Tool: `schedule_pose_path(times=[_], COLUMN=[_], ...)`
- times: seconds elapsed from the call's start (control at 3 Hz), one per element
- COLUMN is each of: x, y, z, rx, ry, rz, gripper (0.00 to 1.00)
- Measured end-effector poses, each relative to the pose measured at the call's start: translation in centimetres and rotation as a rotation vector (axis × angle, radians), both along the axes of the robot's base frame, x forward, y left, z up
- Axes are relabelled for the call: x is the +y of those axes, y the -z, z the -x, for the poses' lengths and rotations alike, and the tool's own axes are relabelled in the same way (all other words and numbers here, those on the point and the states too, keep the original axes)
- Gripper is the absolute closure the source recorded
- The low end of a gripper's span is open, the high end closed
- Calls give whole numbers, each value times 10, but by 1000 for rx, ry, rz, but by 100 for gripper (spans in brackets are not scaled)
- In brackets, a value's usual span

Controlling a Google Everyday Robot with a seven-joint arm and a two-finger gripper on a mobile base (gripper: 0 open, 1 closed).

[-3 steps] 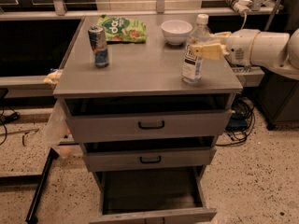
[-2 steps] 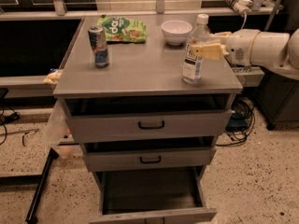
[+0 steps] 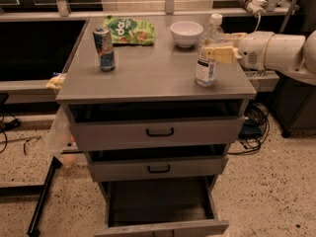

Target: Pick blue plastic bottle from bottom drawer and place on counter

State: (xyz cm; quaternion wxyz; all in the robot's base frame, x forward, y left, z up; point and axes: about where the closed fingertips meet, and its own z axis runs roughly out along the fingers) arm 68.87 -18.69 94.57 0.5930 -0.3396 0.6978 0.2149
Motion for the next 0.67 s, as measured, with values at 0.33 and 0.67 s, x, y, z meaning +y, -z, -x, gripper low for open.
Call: schedule_pose_path(times=[0.33,0.67], x=[0,0], y=[0,0], z=[0,0], rx=[0,0], ry=[0,0], rz=[0,0], gripper=[0,0])
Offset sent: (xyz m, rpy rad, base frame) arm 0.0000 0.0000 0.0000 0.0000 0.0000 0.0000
